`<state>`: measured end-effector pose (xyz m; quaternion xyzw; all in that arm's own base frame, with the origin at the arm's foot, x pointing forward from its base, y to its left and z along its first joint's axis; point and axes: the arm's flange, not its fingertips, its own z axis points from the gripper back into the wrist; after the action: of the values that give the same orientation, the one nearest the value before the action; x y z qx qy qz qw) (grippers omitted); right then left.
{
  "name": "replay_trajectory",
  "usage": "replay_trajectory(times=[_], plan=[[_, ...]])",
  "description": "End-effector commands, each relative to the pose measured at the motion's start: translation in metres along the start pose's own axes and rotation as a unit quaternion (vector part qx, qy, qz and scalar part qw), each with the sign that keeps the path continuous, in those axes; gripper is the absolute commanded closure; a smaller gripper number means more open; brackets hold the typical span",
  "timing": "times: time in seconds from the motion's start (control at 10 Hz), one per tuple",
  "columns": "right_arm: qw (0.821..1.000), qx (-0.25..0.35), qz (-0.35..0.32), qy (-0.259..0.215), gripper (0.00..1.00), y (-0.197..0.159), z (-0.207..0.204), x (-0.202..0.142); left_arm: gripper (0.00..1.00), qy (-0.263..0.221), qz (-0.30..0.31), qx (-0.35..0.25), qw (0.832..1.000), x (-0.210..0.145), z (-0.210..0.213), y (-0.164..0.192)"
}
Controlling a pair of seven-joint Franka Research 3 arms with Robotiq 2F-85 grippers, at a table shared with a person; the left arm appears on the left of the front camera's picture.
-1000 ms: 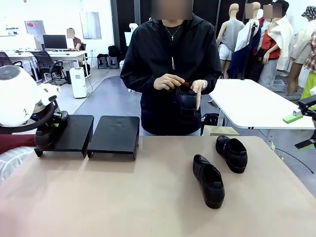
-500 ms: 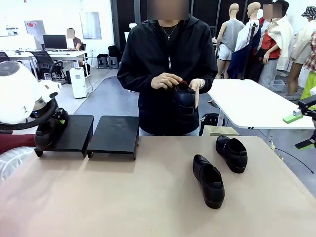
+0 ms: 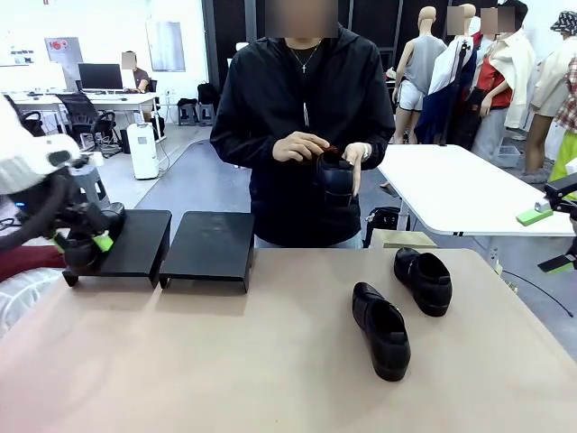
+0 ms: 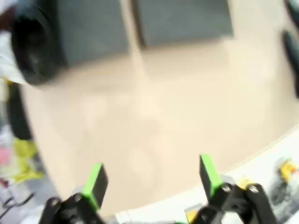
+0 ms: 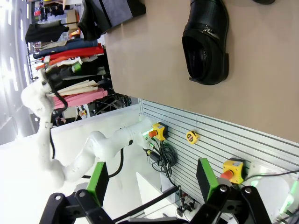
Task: Organize the shoes by placing them on the stand.
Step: Place the Shoe from the middle of the table onto the Shoes Stand.
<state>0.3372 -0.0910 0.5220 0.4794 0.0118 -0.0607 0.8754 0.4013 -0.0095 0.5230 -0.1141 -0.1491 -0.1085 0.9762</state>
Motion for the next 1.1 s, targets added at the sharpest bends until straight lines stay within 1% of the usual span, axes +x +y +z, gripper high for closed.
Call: replay_trajectory(times=[0.0, 0.1, 0.2, 0.3, 0.4, 0.5, 0.6, 0.7, 1.0], plan=[[1.0, 0.0, -0.004, 0.002, 0.0, 0.003, 0.003, 0.0, 0.0, 0.081, 0.012, -0.087, 0.993, -0.041, 0.046, 0.02], [1.0, 0.0, -0.004, 0.002, 0.0, 0.003, 0.003, 0.0, 0.0, 0.084, 0.005, -0.142, 0.986, -0.062, 0.058, 0.025], [1.0, 0.0, -0.004, 0.002, 0.0, 0.003, 0.003, 0.0, 0.0, 0.055, -0.002, -0.208, 0.977, -0.084, 0.07, 0.036], [1.0, 0.0, -0.004, 0.002, 0.0, 0.003, 0.003, 0.0, 0.0, 0.022, 0.0, -0.255, 0.967, -0.103, 0.076, 0.041], [1.0, 0.0, -0.004, 0.002, 0.0, 0.003, 0.003, 0.0, 0.0, -0.037, 0.004, -0.301, 0.953, -0.115, 0.079, 0.044], [1.0, 0.0, -0.004, 0.002, 0.0, 0.003, 0.003, 0.0, 0.0, -0.066, 0.026, -0.33, 0.941, -0.117, 0.077, 0.043], [1.0, 0.0, -0.004, 0.002, 0.0, 0.003, 0.003, 0.0, 0.0, -0.086, 0.001, -0.358, 0.93, -0.111, 0.072, 0.038], [1.0, 0.0, -0.004, 0.002, 0.0, 0.003, 0.003, 0.0, 0.0, -0.026, 0.019, -0.293, 0.955, -0.117, 0.092, 0.049], [1.0, 0.0, -0.004, 0.002, 0.0, 0.003, 0.003, 0.0, 0.0, -0.026, 0.019, -0.293, 0.955, -0.117, 0.092, 0.049]])
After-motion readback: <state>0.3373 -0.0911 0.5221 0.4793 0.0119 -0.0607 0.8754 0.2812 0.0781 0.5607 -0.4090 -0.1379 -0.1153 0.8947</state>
